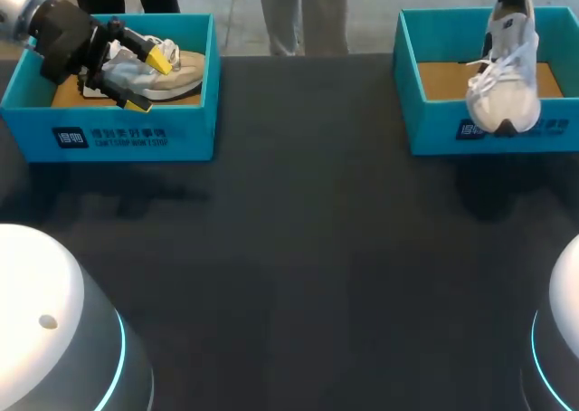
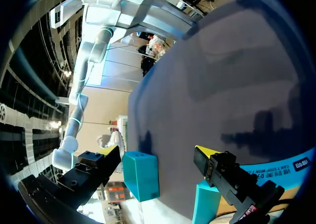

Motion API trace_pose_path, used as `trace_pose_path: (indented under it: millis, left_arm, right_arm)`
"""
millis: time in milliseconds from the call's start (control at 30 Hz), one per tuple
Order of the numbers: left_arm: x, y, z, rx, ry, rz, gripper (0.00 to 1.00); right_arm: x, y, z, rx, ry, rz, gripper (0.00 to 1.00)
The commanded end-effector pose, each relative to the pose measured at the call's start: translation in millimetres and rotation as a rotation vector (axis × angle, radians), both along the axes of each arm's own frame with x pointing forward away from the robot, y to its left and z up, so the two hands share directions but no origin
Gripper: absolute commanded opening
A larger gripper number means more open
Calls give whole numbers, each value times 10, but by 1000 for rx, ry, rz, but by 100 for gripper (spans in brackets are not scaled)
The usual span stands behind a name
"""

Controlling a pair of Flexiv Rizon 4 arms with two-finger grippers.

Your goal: Take the shoe out of the shoebox, open the shoe tongue, remove and reinsert the insole, then place the shoe into the shoebox

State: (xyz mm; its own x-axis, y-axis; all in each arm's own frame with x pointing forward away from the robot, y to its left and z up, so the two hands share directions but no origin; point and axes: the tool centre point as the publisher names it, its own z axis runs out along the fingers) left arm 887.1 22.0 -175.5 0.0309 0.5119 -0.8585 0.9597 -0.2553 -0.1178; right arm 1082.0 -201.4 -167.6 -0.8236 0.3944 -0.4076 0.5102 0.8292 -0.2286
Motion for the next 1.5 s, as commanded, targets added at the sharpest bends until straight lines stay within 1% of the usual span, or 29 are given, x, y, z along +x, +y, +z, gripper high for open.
trace_pose_path:
  millis: [33, 333, 367, 467, 533, 633, 767, 967, 1100, 1233, 1400, 1500]
  left_arm:
    - [-10, 1, 5, 3, -3, 1, 100]
    - [-10, 1, 5, 3, -3, 1, 100]
    - [-10, 1, 5, 3, -3, 1, 100]
    - [-10, 1, 5, 3, -3, 1, 100]
    - [-10, 1, 5, 3, -3, 1, 100]
    - [-10, 1, 5, 3, -3, 1, 100]
    - [-10, 1, 5, 3, -3, 1, 100]
    - [-10, 1, 5, 3, -3, 1, 100]
    - [-10, 1, 5, 3, -3, 1, 100]
    - [-10, 1, 5, 3, -3, 1, 100]
    - [-10, 1, 5, 3, -3, 1, 100]
    - [-10, 1, 5, 3, -3, 1, 100]
  right_arm:
    - [11, 0, 20, 0, 4, -1, 0]
    - [11, 0, 20, 0, 4, -1, 0]
    - [7, -21, 33, 35, 6, 25, 0]
    - [-10, -65, 86, 85, 7, 143, 0]
    - [-31, -95, 103, 93, 31, 235, 0]
    - [-68, -179, 123, 113, 69, 321, 0]
    - [-83, -347, 121, 131, 85, 345, 0]
    - [-79, -619, 57, 159, 102, 303, 0]
    - [-58, -825, -3, 182, 103, 242, 0]
    - [-43, -1029, -65, 169, 110, 179, 0]
    - [-89, -1277, -109, 183, 100, 66, 0]
    - [-140, -1383, -124, 190, 76, -64, 0]
